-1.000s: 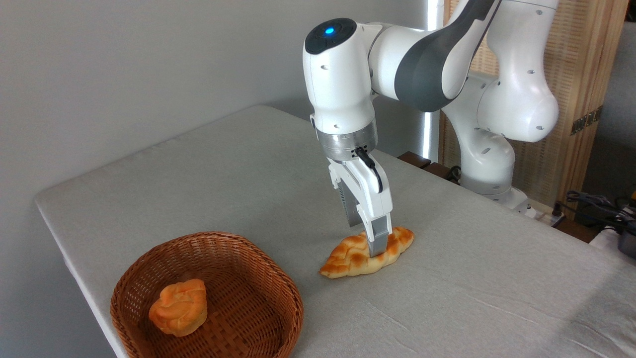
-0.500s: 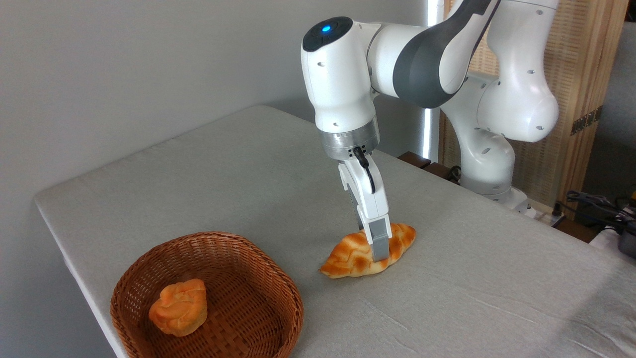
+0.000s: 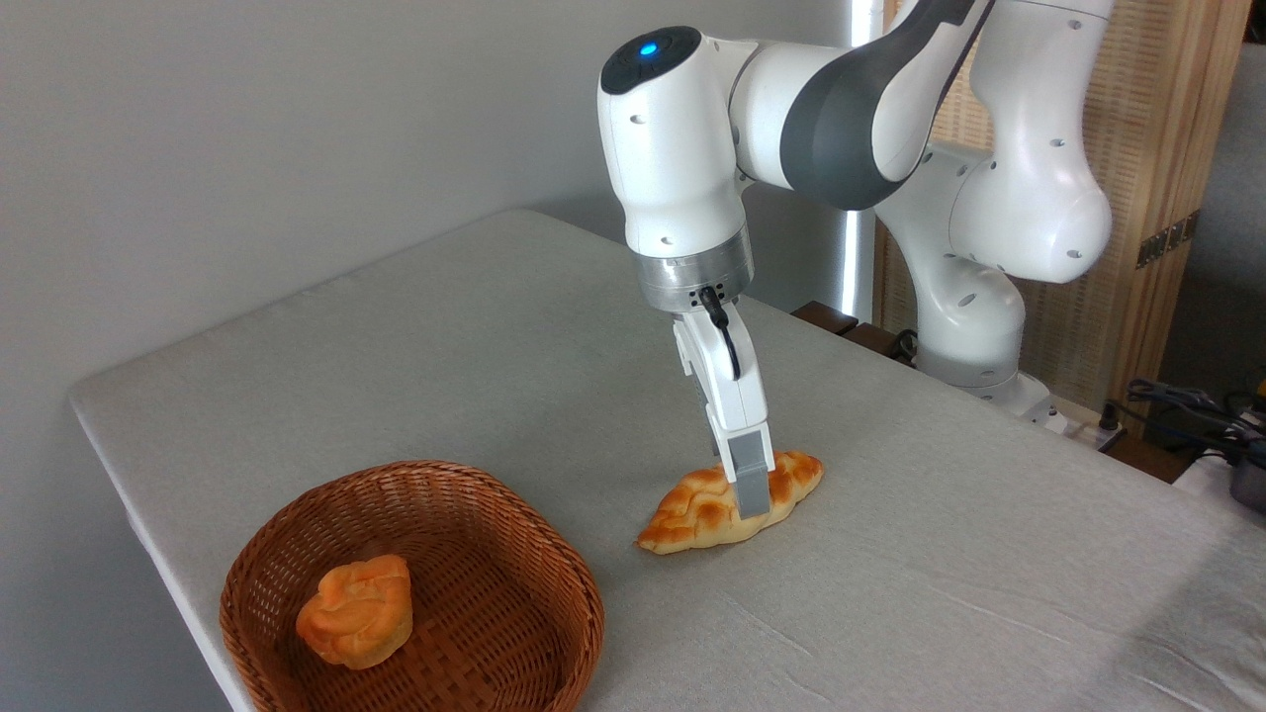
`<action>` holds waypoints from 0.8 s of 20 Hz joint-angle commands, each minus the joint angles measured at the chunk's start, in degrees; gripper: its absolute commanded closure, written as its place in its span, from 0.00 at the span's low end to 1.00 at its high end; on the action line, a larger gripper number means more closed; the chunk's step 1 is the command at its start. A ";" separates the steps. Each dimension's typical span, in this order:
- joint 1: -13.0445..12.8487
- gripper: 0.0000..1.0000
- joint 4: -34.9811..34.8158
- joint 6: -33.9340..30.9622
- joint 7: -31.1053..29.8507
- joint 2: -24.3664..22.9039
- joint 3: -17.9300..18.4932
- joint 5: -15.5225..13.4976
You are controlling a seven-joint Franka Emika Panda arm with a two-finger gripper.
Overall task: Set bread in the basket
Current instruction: 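Close the gripper on the middle of the braided bread roll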
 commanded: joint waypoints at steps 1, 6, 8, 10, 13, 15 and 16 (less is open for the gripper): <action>-0.61 0.00 -0.86 0.96 1.02 -0.45 0.61 1.36; -1.14 0.00 -1.13 1.31 0.76 0.69 0.61 1.28; -1.14 0.09 -1.30 1.58 0.85 1.13 0.52 1.19; -1.14 0.33 -1.31 1.93 0.94 1.22 0.61 0.66; -1.14 0.67 -1.31 1.93 1.11 1.39 0.61 0.48; -1.14 0.69 -1.31 1.93 1.11 1.39 0.61 0.48; -1.14 0.69 -1.31 1.93 1.11 1.39 0.61 0.48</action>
